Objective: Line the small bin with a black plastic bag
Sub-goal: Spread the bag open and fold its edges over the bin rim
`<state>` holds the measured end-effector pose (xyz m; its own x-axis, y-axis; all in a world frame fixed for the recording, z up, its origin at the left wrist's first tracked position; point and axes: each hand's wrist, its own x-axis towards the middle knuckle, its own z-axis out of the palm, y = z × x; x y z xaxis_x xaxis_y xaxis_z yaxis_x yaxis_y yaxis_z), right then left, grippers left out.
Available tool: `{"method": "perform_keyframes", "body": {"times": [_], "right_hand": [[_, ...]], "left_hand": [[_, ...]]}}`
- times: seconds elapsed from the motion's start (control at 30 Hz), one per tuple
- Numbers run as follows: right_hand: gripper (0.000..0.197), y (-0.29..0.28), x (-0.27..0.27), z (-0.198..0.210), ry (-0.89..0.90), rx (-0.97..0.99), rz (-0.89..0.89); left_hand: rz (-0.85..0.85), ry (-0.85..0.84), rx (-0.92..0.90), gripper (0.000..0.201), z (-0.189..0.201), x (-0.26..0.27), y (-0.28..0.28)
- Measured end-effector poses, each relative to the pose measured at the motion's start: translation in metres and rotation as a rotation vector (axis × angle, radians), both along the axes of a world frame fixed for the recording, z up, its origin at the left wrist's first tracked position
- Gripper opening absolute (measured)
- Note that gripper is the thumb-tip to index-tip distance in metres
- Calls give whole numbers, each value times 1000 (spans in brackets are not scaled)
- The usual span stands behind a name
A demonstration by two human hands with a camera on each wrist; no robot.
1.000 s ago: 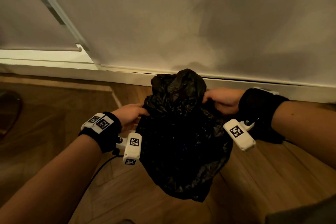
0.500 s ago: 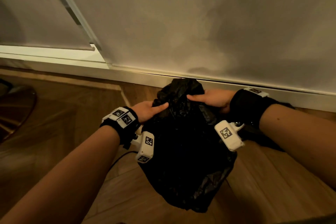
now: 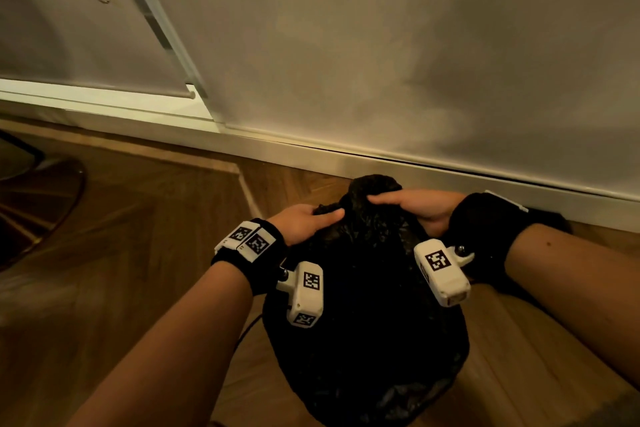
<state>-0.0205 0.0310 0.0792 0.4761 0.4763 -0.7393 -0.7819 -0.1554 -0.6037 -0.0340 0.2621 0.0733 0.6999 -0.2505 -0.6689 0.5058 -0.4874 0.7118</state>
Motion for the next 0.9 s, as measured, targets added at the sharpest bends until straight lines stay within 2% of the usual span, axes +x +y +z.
{"method": "perform_keyframes", "body": {"times": [0.07,0.13,0.3,0.37,0.47,0.57,0.63,0.8,0.83,0.9], "right_hand": [[35,-2,-1,0,22,-2,32],[30,-4,-2,0,43,8,27],[38,-4,-4,-4,-3,41,12],[32,-2,-7,-7,-20,59,-2],[23,3,-10,-7,-25,47,-52],[27,2,-9,-5,-101,8,-48],[32,0,-11,-1,-51,16,-23],[77,-11,-7,-6,-14,93,-105],[79,-14,-7,-9,-1,73,-99],[69,-17,-10,-9,13,54,-44]], "left_hand": [[-4,29,-20,51,4,-3,-3],[57,72,-95,54,6,-4,-5],[200,166,-331,43,5,-7,-12],[191,191,-370,40,5,-8,-15],[196,191,-334,41,2,-9,-18],[207,192,-306,44,-1,-7,-18],[209,187,-315,40,0,-8,-18],[249,143,-400,30,-3,-10,-21],[276,124,-401,29,-4,-9,-21],[304,68,-380,28,-6,-8,-22]]}}
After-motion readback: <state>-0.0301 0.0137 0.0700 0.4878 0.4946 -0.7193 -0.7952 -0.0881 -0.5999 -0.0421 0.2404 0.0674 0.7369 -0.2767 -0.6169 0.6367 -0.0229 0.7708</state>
